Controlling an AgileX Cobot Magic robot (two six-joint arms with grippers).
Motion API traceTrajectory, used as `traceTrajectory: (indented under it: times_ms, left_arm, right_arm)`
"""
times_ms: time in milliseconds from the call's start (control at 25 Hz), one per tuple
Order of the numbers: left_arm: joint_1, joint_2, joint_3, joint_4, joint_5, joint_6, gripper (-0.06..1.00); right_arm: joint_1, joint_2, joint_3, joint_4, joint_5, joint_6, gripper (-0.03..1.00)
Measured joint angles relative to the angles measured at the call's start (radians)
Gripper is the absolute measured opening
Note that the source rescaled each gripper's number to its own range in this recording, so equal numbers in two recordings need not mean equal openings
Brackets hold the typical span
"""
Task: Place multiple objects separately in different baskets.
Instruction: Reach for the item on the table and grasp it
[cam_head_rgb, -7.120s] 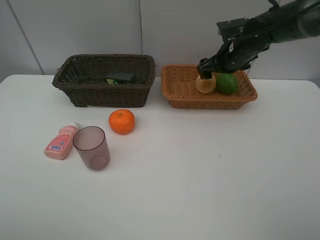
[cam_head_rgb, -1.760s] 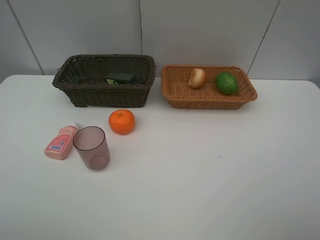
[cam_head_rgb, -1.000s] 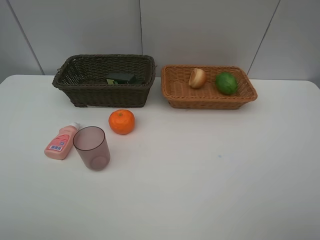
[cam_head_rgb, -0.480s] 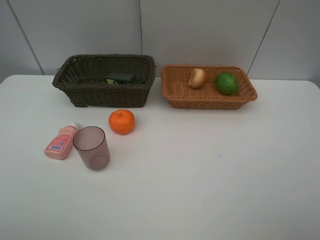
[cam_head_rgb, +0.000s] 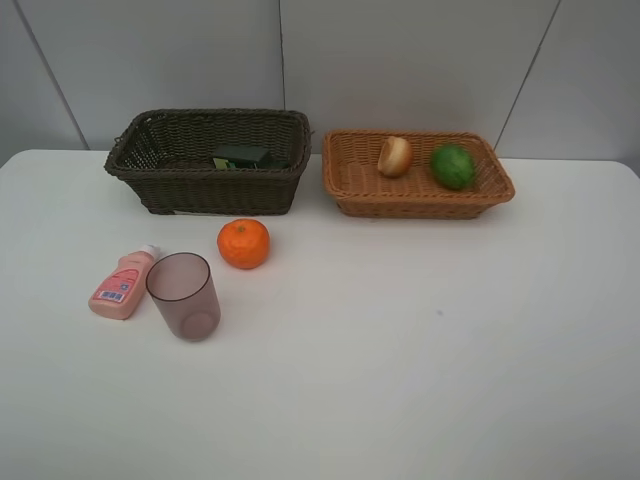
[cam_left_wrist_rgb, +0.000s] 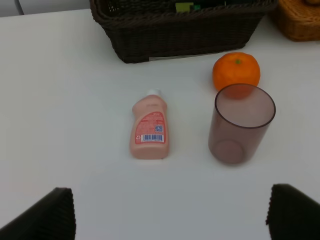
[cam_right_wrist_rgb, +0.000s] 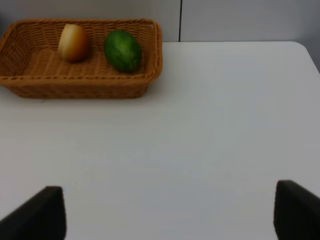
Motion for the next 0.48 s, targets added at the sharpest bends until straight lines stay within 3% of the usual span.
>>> traceTrajectory:
  times_ms: [480]
  left_arm:
    - [0.000,0.000,0.000,0.000,0.000,0.000,0.99]
  right_arm:
    - [0.000,0.000,0.001,0.000,0.000,0.002,0.83]
